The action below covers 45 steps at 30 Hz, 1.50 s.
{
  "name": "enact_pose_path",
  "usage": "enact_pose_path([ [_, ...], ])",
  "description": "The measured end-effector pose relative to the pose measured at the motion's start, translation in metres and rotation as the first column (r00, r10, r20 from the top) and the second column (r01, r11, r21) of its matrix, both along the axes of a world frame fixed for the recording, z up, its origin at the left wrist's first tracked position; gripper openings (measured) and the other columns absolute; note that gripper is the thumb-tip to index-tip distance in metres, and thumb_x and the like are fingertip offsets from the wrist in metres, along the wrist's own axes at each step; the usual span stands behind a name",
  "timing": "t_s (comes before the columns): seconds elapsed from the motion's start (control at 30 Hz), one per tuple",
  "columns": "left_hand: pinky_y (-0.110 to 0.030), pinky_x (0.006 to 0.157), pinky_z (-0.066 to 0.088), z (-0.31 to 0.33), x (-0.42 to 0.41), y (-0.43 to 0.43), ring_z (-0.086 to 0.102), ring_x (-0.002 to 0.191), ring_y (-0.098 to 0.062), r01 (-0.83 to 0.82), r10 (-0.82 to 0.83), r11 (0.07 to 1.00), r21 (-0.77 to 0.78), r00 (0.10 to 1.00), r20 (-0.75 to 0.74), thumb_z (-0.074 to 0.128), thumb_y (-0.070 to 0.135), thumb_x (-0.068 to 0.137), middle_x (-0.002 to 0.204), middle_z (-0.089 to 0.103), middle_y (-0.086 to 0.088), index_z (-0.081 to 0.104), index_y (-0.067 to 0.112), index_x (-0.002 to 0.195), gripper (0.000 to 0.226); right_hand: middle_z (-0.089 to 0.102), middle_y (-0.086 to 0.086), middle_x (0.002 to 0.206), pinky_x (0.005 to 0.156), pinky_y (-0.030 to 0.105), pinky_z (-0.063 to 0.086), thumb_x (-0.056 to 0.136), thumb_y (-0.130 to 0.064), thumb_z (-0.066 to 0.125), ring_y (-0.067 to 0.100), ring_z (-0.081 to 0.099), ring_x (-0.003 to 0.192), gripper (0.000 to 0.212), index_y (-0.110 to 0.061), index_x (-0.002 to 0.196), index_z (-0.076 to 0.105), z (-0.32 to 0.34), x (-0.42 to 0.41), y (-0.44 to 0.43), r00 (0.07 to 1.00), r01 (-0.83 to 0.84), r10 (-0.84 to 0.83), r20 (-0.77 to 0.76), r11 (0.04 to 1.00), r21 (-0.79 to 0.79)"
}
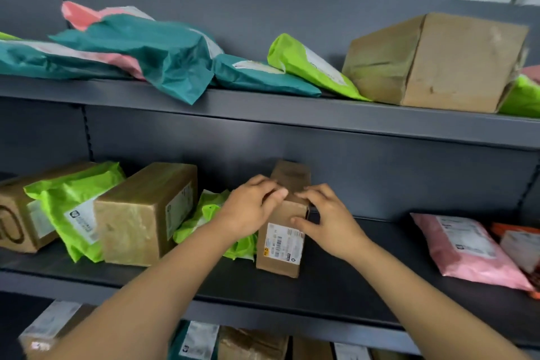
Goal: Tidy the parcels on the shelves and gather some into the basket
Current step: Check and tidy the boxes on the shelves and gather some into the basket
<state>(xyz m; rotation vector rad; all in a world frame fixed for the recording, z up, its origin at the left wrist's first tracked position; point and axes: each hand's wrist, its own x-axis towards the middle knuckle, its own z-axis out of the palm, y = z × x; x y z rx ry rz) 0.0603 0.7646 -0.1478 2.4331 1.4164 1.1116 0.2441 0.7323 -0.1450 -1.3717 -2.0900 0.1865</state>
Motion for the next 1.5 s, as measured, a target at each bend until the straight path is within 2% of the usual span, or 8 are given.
enact_pose_path([
  [0.17,-0.031,0.095,0.044,-0.013,0.020,-0.017,0.049,0.115,-0.013,-0.042,0.041,0.999,-0.025,0.999,-0.035,0.065,0.068,0.069,0.132,0.033,0.007,0.042,0.018,0.133,0.084,0.029,-0.014,0.134,0.110,0.021,0.031,0.083,-0.005,0.066,0.007,0.035,0.131,0.064,-0.022,0.140,0.042,-0.007,0.012,-0.010,0.998,-0.066,0.064,-0.030,0.996,-0.056],
  [0.33,-0.023,0.088,0.043,-0.023,0.032,-0.018,0.051,0.106,-0.010,-0.122,0.118,0.992,0.012,0.976,0.183,0.078,0.048,0.065,0.125,0.028,0.012,0.048,0.021,0.122,0.070,0.028,-0.018,0.137,0.111,0.018,0.028,0.081,0.016,0.046,0.007,0.033,0.135,0.079,-0.026,0.146,0.030,-0.004,0.028,-0.019,0.998,-0.068,0.066,-0.018,0.988,-0.137],
  [0.47,-0.019,0.089,0.036,-0.013,0.040,-0.015,0.045,0.105,-0.006,-0.098,0.142,0.988,-0.116,0.863,0.484,0.077,0.029,0.066,0.122,0.034,0.008,0.050,0.033,0.111,0.053,0.021,-0.011,0.151,0.109,0.008,0.012,0.084,0.008,0.051,0.004,0.018,0.142,0.077,-0.025,0.149,0.025,-0.005,0.049,-0.021,1.000,0.003,-0.003,0.004,0.995,-0.101],
  [0.57,-0.036,0.095,0.047,0.002,0.049,-0.007,0.054,0.104,-0.010,0.047,0.124,0.972,-0.231,0.733,0.669,0.070,0.038,0.059,0.113,0.052,0.010,0.051,0.039,0.105,0.049,0.018,-0.009,0.152,0.105,0.005,0.011,0.084,0.001,0.059,0.004,0.020,0.140,0.079,-0.025,0.149,0.023,0.001,0.068,-0.022,0.992,0.079,-0.083,-0.090,0.996,-0.052],
  [0.9,-0.032,0.082,0.054,0.003,0.084,-0.007,0.061,0.095,-0.011,0.167,0.109,0.948,-0.273,0.634,0.765,0.080,0.022,0.068,0.107,0.061,0.003,0.056,0.029,0.100,0.040,0.017,-0.008,0.155,0.110,0.013,0.014,0.088,-0.019,0.065,0.006,0.020,0.141,0.076,-0.028,0.150,0.020,0.004,0.103,-0.030,0.991,0.113,-0.121,-0.060,0.986,-0.121],
  [1.13,-0.004,0.099,0.026,-0.010,0.106,-0.028,0.044,0.117,-0.005,0.247,-0.285,0.949,0.197,0.937,0.202,0.084,0.021,0.055,0.130,0.039,0.004,0.054,0.022,0.114,0.066,0.030,0.004,0.150,0.105,0.019,0.026,0.092,-0.033,0.057,0.016,0.034,0.136,0.072,-0.027,0.150,0.014,0.005,0.110,-0.034,0.893,0.180,-0.183,-0.412,0.983,-0.047],
  [1.3,-0.029,0.111,0.025,-0.043,0.137,-0.043,0.029,0.131,-0.021,0.458,-0.380,0.863,0.215,0.867,-0.322,0.076,0.019,0.068,0.146,0.021,0.003,0.026,0.027,0.141,0.089,0.026,0.002,0.153,0.107,0.041,0.036,0.086,-0.056,0.054,0.022,0.035,0.135,0.076,-0.034,0.149,0.018,-0.010,0.122,-0.030,0.750,0.182,-0.395,-0.531,0.894,-0.409],
  [1.5,-0.039,0.115,-0.002,-0.054,0.157,-0.040,0.017,0.143,-0.019,0.537,-0.390,0.824,0.179,0.767,-0.509,0.074,0.028,0.076,0.152,0.030,-0.006,0.027,0.018,0.147,0.086,0.046,-0.003,0.139,0.090,0.040,0.044,0.091,-0.034,0.057,0.016,0.046,0.114,0.058,-0.030,0.144,0.034,-0.024,0.146,-0.040,0.659,0.073,-0.462,-0.593,0.824,-0.561],
])
